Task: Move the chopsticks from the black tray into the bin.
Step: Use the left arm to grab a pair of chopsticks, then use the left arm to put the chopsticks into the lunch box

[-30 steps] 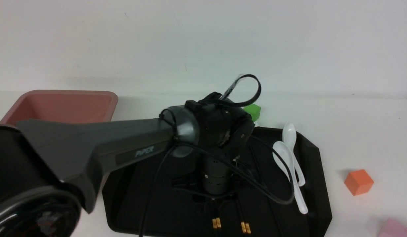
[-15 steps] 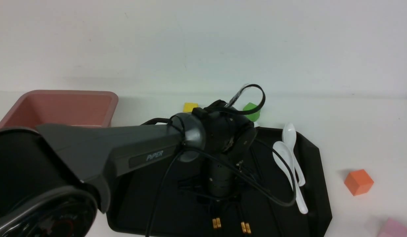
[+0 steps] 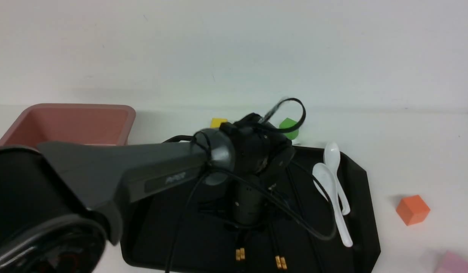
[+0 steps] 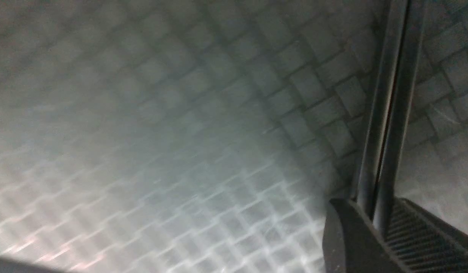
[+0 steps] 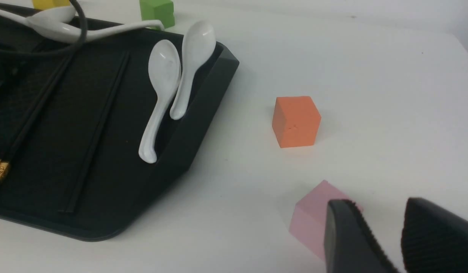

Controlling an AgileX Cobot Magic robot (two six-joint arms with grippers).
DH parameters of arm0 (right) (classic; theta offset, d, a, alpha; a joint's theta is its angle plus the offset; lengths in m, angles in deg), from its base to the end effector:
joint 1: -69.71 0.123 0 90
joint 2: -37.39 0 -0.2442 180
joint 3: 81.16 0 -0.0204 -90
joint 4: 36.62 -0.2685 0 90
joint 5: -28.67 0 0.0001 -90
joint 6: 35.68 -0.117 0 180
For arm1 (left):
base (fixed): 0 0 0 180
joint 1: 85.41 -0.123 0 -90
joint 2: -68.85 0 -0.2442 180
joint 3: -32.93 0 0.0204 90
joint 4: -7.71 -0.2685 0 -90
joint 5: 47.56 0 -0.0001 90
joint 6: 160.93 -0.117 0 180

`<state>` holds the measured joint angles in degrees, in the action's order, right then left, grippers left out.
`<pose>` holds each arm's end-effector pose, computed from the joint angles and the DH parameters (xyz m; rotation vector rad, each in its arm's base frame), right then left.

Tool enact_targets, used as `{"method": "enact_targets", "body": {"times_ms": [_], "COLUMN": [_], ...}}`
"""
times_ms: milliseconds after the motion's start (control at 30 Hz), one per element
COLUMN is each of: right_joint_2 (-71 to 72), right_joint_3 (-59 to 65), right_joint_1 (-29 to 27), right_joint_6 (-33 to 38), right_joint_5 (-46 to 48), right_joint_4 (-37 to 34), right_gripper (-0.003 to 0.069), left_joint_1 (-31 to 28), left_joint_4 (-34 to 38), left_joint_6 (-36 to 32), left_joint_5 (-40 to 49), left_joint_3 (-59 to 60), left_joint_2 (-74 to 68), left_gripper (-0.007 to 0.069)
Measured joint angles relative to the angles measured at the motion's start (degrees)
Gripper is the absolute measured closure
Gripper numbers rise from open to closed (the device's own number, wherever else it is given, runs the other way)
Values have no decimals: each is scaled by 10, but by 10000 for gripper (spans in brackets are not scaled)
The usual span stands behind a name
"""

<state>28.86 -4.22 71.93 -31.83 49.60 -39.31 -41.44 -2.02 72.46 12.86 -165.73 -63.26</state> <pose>0.1366 0.0073 0.1677 -0.0693 1.8554 0.0263 0.3223 -0.2870 0.1010 -0.1306 2.9540 0.0300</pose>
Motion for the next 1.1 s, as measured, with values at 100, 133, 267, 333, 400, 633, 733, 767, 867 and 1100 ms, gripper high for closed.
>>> {"method": "enact_targets", "body": {"times_ms": [100,133,267,333,400,633,733,767,867,1100], "right_joint_2": [0,0,0,0,0,0,0,0,0,0], "right_joint_3": [0,0,0,0,0,0,0,0,0,0], "right_joint_1": [0,0,0,0,0,0,0,0,0,0], "right_joint_6": [0,0,0,0,0,0,0,0,0,0], "right_joint_5": [0,0,0,0,0,0,0,0,0,0], "right_joint_4": [0,0,0,0,0,0,0,0,0,0], "right_gripper": [419,419,419,419,419,419,419,419,419,419], "left_joint_1": [-1,-1,-1,-1,-1,-61,-123,-146,-208,-367], "left_joint_4": [-2,-2,-4,-16,-37,-40,-10,-1,18,54], "left_joint_6": [-3,-10,-39,-57,-72,-140,-172,-182,-200,-208], "left_joint_5": [11,18,60,85,91,97,98,100,101,102], "left_joint_3": [1,1,1,1,2,3,3,3,4,46], "left_joint_2": [38,53,108,130,148,212,224,224,224,224], "left_gripper": [512,512,512,512,512,512,512,512,512,512]}}
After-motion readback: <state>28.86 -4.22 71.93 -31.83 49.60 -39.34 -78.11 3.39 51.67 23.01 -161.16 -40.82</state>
